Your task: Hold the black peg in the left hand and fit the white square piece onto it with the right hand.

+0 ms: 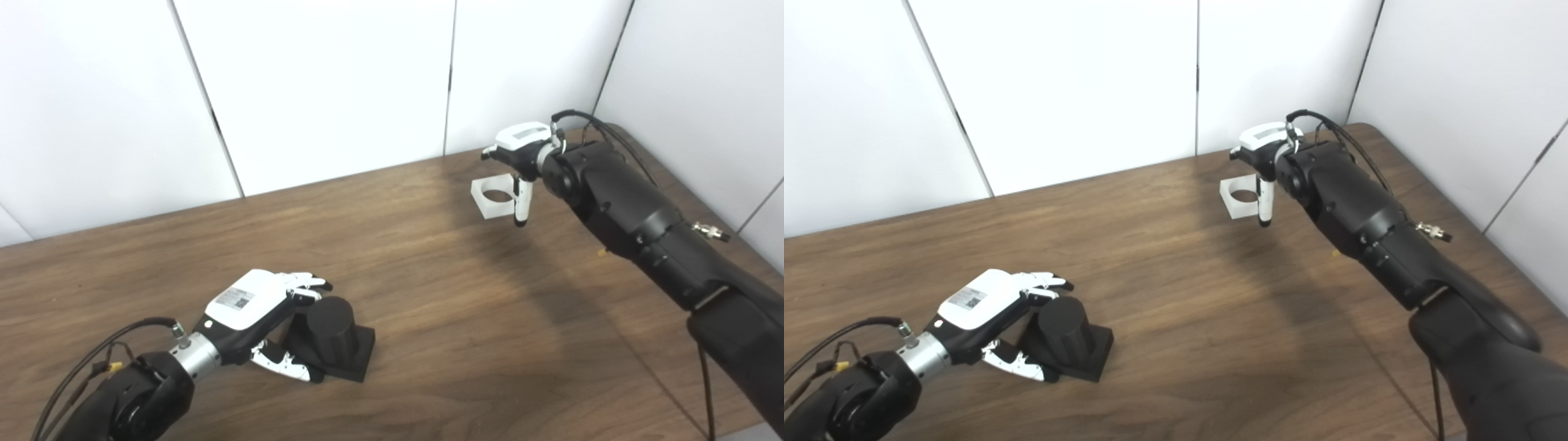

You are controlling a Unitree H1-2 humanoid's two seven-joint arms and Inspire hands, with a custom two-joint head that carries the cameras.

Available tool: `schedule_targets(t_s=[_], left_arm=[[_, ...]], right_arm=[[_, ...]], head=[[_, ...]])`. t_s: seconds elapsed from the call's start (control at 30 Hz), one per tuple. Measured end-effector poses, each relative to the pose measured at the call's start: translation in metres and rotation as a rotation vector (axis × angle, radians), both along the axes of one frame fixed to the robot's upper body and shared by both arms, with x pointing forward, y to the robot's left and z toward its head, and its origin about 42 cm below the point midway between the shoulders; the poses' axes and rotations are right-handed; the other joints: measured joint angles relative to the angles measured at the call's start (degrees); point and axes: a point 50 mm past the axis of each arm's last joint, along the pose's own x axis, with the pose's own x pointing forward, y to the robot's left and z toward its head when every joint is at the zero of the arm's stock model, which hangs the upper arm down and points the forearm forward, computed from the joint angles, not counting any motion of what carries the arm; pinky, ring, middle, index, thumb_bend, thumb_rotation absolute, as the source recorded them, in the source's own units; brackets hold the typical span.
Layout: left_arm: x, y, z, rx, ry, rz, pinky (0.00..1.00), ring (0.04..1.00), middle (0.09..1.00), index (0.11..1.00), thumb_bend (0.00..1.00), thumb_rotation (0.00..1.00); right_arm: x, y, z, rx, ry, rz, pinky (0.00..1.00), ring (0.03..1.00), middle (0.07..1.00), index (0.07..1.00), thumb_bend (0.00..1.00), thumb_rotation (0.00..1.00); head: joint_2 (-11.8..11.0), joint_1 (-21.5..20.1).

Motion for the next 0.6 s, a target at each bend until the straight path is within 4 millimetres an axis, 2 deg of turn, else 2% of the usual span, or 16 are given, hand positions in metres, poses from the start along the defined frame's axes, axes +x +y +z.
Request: schedule_targets(t_s=[0.3,0.4,0.6], left_arm=[[-0.006,0.002,0.0,-0.002,0.0,-0.003,0.83,0.88,0.862,0.49,0.52,0.06],[-0.007,0.002,0.001,0.0,0.001,-0.006,0.83,0.881,0.859,0.49,0.52,0.06],[-0.008,0.002,0.001,0.002,0.002,-0.008,0.84,0.879,0.859,0.49,0.52,0.06]], right_arm=[[0.012,0.003,-0.007,-0.023,0.036,-0.012,0.78,0.916,0.943,0.885,0.84,0.15],[0.015,-0.001,-0.011,-0.011,0.035,-0.027,0.76,0.907,0.937,0.867,0.83,0.12],[0.018,0.0,-0.018,0.052,-0.017,0.0,0.71,0.865,0.89,0.764,0.79,0.12]], head=[[0.8,0.4],[1.0,0.5],[1.2,0.8]])
